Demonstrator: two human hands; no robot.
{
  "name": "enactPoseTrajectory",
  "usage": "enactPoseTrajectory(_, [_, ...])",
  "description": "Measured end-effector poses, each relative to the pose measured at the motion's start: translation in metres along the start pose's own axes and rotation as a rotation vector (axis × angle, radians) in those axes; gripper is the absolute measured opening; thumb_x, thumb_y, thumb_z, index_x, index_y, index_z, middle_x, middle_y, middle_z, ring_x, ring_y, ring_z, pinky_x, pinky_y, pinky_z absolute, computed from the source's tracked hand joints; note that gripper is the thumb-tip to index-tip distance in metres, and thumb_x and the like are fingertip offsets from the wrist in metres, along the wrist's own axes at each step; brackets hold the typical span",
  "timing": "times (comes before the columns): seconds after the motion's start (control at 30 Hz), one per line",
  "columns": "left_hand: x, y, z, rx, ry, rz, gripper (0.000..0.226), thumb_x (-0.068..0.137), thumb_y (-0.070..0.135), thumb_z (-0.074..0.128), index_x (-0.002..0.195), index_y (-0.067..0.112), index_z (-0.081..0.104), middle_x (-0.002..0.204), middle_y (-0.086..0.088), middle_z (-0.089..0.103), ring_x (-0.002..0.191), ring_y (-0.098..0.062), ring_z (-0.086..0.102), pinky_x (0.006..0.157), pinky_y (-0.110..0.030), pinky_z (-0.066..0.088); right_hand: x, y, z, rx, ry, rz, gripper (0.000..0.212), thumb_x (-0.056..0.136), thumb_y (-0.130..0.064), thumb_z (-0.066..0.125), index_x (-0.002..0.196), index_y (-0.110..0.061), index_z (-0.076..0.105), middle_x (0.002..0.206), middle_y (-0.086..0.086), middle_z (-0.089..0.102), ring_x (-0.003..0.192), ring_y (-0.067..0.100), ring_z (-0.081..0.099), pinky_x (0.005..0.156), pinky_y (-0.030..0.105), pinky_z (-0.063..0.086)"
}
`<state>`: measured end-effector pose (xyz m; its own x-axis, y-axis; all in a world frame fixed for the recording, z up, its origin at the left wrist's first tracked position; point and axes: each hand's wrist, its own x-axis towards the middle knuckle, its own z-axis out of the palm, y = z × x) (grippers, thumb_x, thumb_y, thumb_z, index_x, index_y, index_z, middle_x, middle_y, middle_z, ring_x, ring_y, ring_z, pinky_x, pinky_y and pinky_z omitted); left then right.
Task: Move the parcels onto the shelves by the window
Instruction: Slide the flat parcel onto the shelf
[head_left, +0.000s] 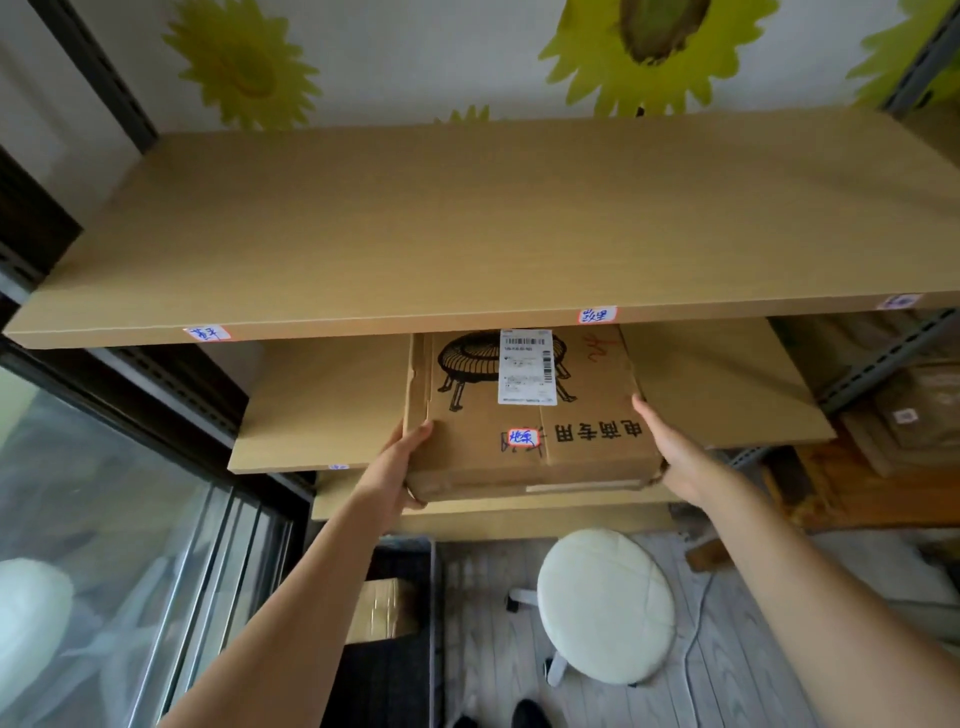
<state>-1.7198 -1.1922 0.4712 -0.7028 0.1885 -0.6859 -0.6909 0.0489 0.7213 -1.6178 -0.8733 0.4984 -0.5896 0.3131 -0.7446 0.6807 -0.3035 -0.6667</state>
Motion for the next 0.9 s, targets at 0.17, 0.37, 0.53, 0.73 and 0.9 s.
enactPoseTrajectory(0.17, [0.020, 0.011, 0.012, -0.022, 0.038, 0.014, 0.049, 0.094, 0.036, 0.066, 0.141, 0.029, 0.055, 0.111, -0.001, 0.065, 0.095, -0.024, 0.056, 0.092, -0.048, 0.041, 0.008, -0.017, 0.000, -0.171, -0.019, 0.031, 0.079, 0.088, -0.067, 0.053, 0.155, -0.033, 0.028, 0.164, 0.006, 0.030, 0.145, 0.036, 0.036, 0.109, 0.064, 0.040])
enactPoseTrajectory(0.37, [0.029, 0.020, 0.031, -0.097, 0.062, 0.036, 0.044, 0.096, 0.033, 0.065, 0.135, 0.039, 0.047, 0.108, 0.003, 0.062, 0.092, -0.021, 0.059, 0.080, -0.042, 0.045, 0.031, -0.023, 0.000, -0.178, 0.065, -0.143, 0.062, 0.100, -0.042, 0.050, 0.155, -0.027, 0.026, 0.166, 0.004, 0.023, 0.149, 0.032, 0.028, 0.110, 0.064, 0.037])
enactPoseTrajectory(0.53, [0.044, 0.022, 0.038, -0.083, 0.111, 0.105, 0.051, 0.095, 0.017, 0.066, 0.142, 0.017, 0.046, 0.106, -0.006, 0.064, 0.091, -0.022, 0.060, 0.082, -0.044, 0.046, 0.052, -0.029, -0.006, -0.045, 0.078, -0.206, 0.068, 0.102, -0.030, 0.046, 0.160, -0.030, 0.010, 0.169, 0.001, 0.014, 0.152, 0.028, 0.022, 0.119, 0.058, 0.024])
enactPoseTrajectory(0.73, [0.047, 0.025, 0.047, 0.064, 0.047, 0.104, 0.050, 0.102, 0.005, 0.048, 0.150, 0.021, 0.047, 0.123, -0.006, 0.061, 0.099, -0.021, 0.058, 0.087, -0.039, 0.044, 0.068, -0.016, -0.010, -0.060, 0.063, -0.222, 0.064, 0.105, -0.018, 0.043, 0.158, -0.040, 0.014, 0.168, -0.001, 0.018, 0.152, 0.025, 0.024, 0.122, 0.051, 0.019])
enactPoseTrajectory(0.9, [0.050, 0.014, 0.046, 0.334, 0.106, 0.092, 0.065, 0.101, 0.014, 0.054, 0.161, 0.021, 0.028, 0.137, -0.010, 0.056, 0.105, -0.024, 0.055, 0.086, -0.036, 0.043, 0.062, -0.004, -0.010, -0.334, 0.106, -0.267, 0.064, 0.105, -0.022, 0.043, 0.159, -0.038, 0.012, 0.166, 0.005, 0.026, 0.146, 0.033, 0.035, 0.115, 0.045, 0.031])
